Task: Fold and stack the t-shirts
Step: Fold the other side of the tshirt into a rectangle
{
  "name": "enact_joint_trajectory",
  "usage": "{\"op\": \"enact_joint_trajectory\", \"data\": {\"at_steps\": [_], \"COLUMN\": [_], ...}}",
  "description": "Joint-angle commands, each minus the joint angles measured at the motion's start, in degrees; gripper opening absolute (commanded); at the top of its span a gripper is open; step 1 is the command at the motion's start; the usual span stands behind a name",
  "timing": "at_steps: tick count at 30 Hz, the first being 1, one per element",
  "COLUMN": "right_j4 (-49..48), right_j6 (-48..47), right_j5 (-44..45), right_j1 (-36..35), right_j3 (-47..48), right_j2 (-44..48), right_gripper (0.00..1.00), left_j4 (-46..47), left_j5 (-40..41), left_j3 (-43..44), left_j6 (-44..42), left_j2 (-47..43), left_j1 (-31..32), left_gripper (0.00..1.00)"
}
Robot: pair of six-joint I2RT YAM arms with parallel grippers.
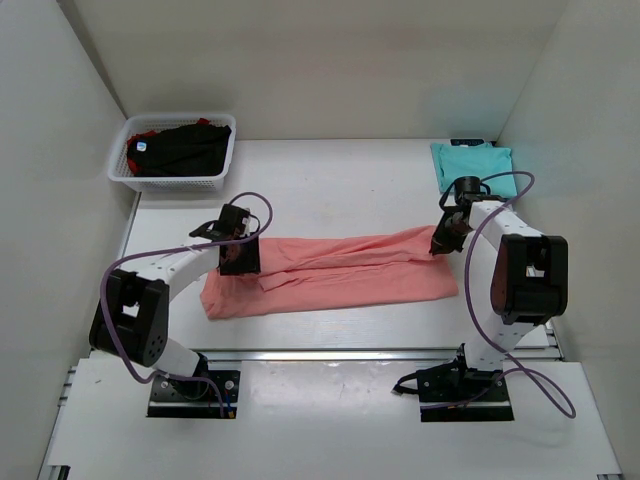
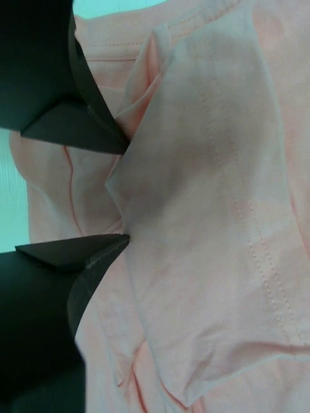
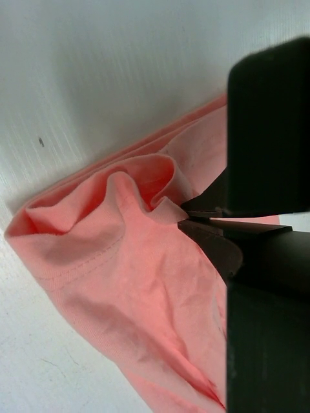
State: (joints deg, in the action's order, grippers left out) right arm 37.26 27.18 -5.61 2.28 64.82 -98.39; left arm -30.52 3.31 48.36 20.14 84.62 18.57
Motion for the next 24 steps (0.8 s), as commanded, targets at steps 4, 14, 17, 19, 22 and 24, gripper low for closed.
{"op": "enact_joint_trajectory", "data": {"at_steps": [4, 14, 17, 19, 22, 24], "right_j4": [-0.69, -2.27, -2.89, -3.07, -5.26, -6.92], "right_j6": [-0.11, -0.46, -0.90, -1.34, -1.77, -1.69], "right_j5": [-0.81, -2.82, -4.23, -4.94, -6.95, -8.53], "right_j1": [-0.79, 0.61, 1.40, 2.11, 2.55, 2.98], "right_j3": [1.11, 2.95, 4.79, 6.80, 8.48, 9.80], "right_j2": [2.67, 4.35, 4.44, 3.82, 3.20, 1.98], "right_gripper": [0.00, 0.00, 0.00, 0.00, 0.00, 0.00], "left_j4": [2.40, 1.26, 2.22, 2.83, 4.15, 4.86], "left_j5": [3.89, 6.61, 7.50, 7.76, 7.85, 7.68], "left_j3": [1.30, 6.38, 9.20, 10.96, 12.99, 14.21], "left_j6": [2.19, 4.12, 4.47, 4.30, 3.50, 3.24], "left_j2": [-1.47, -5.51, -6.92, -7.36, -6.93, -6.83], "left_j1": [-0.11, -1.51, -1.86, -2.66, -3.54, -3.71], "left_gripper": [0.57, 0.00, 0.00, 0.00, 0.00, 0.00]}}
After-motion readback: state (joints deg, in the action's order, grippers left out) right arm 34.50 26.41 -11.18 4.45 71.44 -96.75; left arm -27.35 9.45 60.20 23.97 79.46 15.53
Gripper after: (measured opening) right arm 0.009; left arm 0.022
